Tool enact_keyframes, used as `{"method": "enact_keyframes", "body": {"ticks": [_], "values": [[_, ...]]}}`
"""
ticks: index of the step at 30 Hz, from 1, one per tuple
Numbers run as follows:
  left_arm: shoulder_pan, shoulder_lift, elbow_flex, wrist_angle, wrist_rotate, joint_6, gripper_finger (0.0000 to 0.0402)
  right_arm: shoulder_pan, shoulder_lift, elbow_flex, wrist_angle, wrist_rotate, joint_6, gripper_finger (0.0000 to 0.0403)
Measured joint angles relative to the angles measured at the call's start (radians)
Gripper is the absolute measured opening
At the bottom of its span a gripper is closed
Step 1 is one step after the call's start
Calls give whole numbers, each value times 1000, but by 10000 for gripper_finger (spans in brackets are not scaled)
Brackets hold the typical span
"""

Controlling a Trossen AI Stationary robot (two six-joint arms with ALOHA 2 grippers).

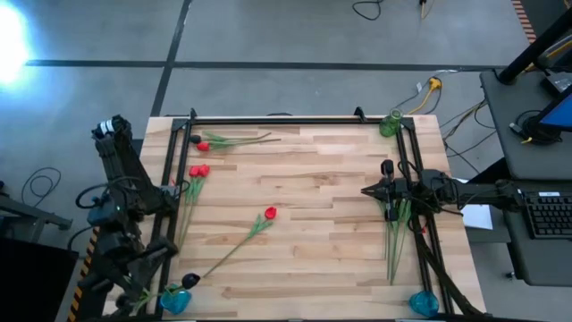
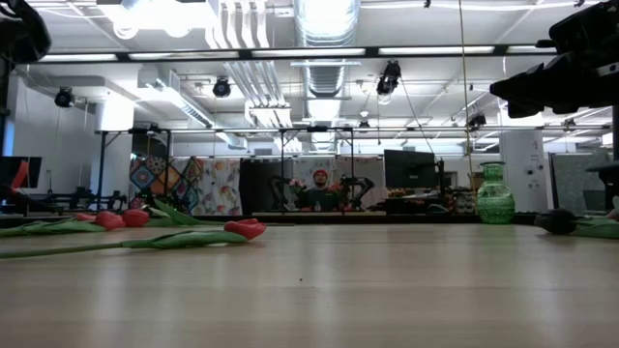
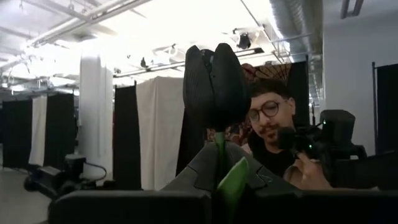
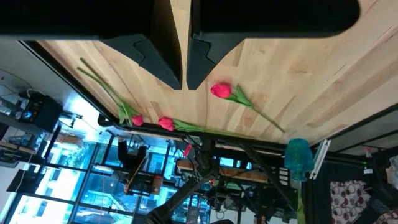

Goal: Sort flowers into vase by color
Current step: Put the black tulip into the left blue vase

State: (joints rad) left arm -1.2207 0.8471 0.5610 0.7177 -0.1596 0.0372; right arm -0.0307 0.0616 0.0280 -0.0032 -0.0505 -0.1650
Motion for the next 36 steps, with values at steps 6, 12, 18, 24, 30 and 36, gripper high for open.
{"method": "enact_keyframes", "body": {"ticks": [6, 12, 18, 24, 30, 36], "values": [[-69, 34, -1, 1, -95, 13, 0, 0, 0, 0, 0, 0, -1, 18], [-153, 45, -20, 2, -262, 54, 0, 0, 0, 0, 0, 0, -1, 18], [-175, 39, -79, 64, -353, 74, 0, 0, 0, 0, 0, 0, 0, 18], [-175, 6, -141, 80, -382, 28, 0, 0, 0, 0, 0, 0, 0, 18], [-185, -2, -167, 73, -355, -19, 0, 0, 0, 0, 0, 0, -1, 18], [-192, 2, -171, 17, -354, -34, 0, 0, 0, 0, 0, 0, -1, 18]]}}
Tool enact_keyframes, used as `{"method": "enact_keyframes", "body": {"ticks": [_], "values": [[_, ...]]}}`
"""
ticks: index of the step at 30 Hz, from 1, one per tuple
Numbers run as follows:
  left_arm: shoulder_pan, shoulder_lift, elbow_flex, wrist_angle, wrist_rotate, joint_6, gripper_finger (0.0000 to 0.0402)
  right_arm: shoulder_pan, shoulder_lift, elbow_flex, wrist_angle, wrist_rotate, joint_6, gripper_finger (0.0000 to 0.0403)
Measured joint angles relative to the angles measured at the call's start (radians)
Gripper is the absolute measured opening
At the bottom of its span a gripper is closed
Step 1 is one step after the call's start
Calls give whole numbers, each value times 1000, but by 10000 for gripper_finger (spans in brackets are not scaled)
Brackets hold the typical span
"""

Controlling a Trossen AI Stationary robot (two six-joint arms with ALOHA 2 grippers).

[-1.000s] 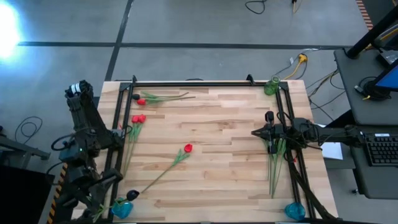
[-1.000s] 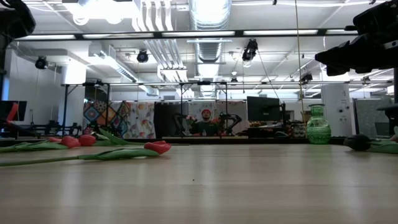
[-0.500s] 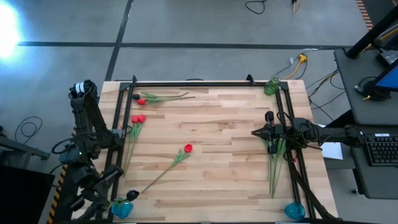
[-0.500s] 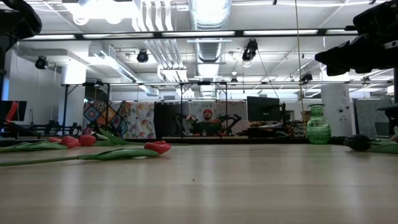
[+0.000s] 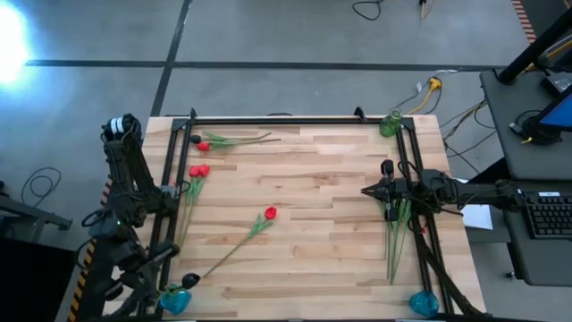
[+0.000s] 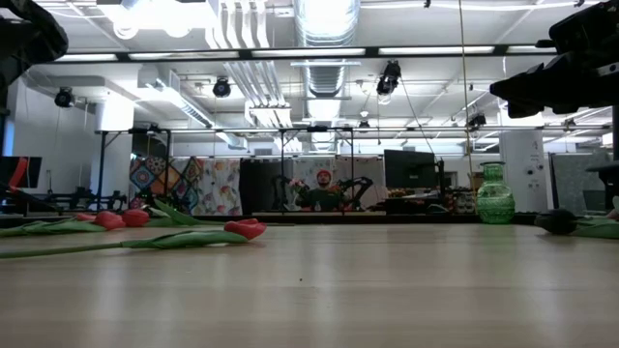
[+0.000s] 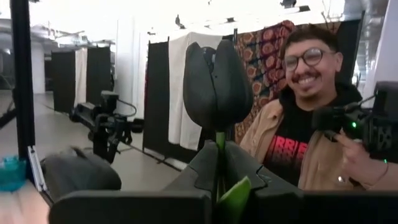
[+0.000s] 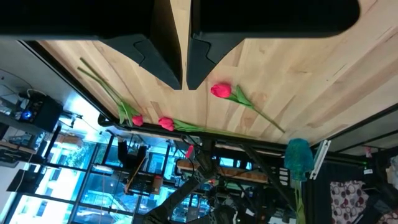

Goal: Sort flowers into vase by color
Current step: Put the black tulip into the left blue vase

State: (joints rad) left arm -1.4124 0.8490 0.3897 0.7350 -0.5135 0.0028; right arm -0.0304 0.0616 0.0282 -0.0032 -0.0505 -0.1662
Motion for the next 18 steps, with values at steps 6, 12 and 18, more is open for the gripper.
{"method": "enact_keyframes", "body": {"ticks": [6, 12, 18], "values": [[-3, 0, 0, -46, -1, -42, 0, 0, 0, 0, 0, 0, 1, 18], [-6, 0, 0, -59, -13, -39, 0, 0, 0, 0, 0, 0, 1, 18], [-26, 0, -6, -70, -86, -54, 0, 0, 0, 0, 0, 0, 0, 18]]}}
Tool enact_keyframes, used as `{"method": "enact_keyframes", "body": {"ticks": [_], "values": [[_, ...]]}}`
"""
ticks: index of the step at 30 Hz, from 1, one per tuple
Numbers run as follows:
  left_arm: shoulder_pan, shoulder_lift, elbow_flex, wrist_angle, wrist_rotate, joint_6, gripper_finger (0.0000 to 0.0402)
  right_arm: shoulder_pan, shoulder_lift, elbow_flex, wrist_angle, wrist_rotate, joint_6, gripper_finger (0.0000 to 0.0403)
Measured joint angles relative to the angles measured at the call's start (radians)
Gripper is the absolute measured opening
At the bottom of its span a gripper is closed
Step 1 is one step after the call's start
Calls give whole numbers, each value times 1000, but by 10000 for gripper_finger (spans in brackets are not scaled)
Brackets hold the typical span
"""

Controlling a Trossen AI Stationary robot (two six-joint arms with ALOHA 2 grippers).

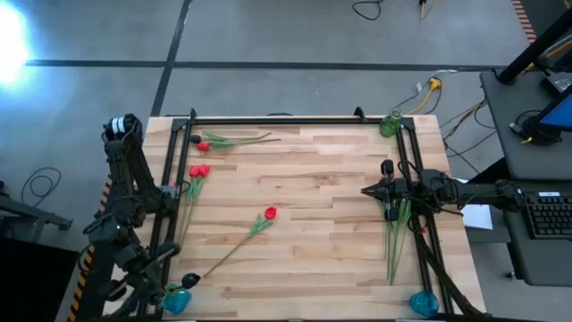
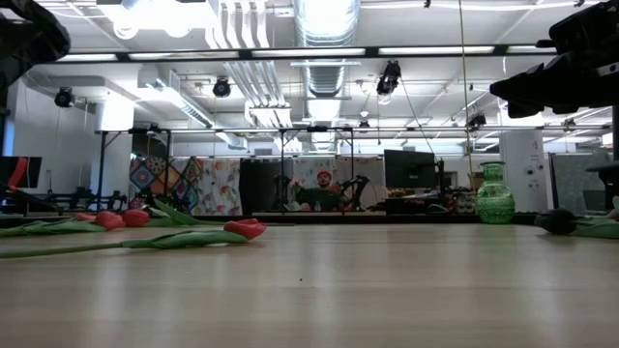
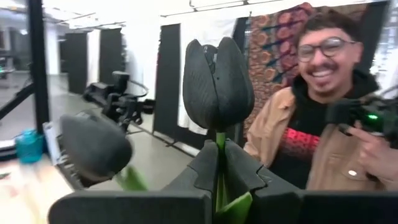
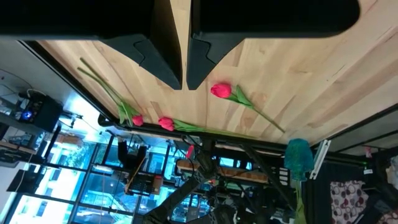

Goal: Sort flowers into vase by color
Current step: Put the black tulip into the left blue vase

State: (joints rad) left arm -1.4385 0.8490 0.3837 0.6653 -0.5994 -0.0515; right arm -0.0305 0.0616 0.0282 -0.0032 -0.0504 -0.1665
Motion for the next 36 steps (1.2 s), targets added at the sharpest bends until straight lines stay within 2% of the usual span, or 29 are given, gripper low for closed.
{"method": "enact_keyframes", "body": {"ticks": [8, 13, 16, 19, 22, 25, 31, 36], "values": [[-90, -10, -1, -17, -134, 6, 14, 0, 0, 0, 0, 0, 1, 18], [-172, -33, -1, -66, -321, 8, 47, 0, 0, 0, 0, 0, 1, 18], [-200, -40, -1, -76, -385, 8, 71, 0, 0, 0, 0, 0, 0, 18], [-202, -43, -1, -107, -377, -29, 93, 0, 0, 0, 0, 0, 0, 18], [-202, -60, -1, -227, -329, -155, 112, 0, 0, 0, 0, 0, 1, 18], [-201, -69, -1, -288, -328, -242, 128, 0, 0, 0, 0, 0, 0, 18], [-202, -102, 0, -298, -250, -258, 149, 0, 0, 0, 0, 0, 1, 18], [-201, -160, 10, -397, -248, -264, 157, 0, 0, 0, 0, 0, 1, 18]]}}
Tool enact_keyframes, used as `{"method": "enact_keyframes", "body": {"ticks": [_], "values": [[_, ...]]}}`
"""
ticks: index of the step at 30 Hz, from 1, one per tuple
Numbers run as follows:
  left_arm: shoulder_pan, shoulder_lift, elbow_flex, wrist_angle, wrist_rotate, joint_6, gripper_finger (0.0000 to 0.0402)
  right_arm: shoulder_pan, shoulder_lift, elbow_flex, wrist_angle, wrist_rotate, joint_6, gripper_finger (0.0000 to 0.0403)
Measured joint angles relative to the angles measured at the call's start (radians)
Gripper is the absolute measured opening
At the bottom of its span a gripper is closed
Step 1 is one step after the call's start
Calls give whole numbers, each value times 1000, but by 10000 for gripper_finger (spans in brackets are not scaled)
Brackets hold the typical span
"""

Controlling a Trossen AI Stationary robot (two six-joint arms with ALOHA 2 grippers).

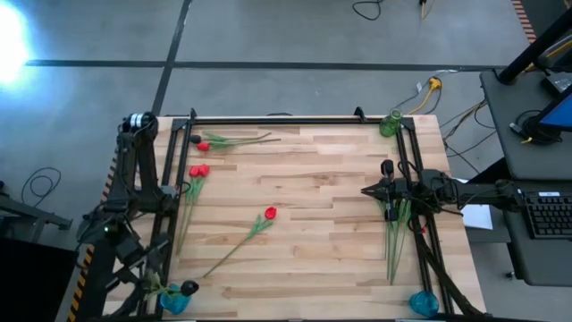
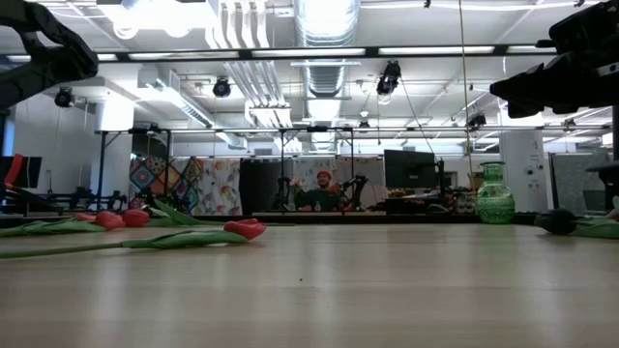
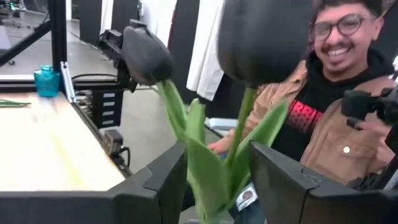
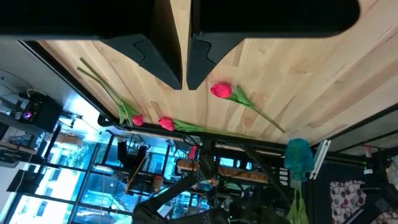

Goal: Sort flowers into vase by color
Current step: Put the black tulip into the left blue vase

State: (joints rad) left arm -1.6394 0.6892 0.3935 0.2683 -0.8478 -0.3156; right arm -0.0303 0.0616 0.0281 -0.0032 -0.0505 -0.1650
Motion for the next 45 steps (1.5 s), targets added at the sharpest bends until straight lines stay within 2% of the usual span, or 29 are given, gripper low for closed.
{"method": "enact_keyframes", "body": {"ticks": [11, 18, 27, 35, 39, 45], "values": [[6, -65, 140, -477, -6, -233, 157, 0, 0, 0, 0, 0, -1, 18], [33, -59, 169, -645, -163, -329, 157, 0, 0, 0, 0, 0, -1, 18], [150, -78, 177, -771, -137, -382, 131, 0, 0, 0, 0, 0, -1, 18], [275, -89, 180, -831, -162, -394, 125, 0, 0, 0, 0, 0, -2, 18], [372, -92, 193, -887, -168, -401, 125, 0, 0, 0, 0, 0, -1, 18], [583, -96, 233, -989, -154, -417, 125, 0, 0, 0, 0, 0, -2, 18]]}}
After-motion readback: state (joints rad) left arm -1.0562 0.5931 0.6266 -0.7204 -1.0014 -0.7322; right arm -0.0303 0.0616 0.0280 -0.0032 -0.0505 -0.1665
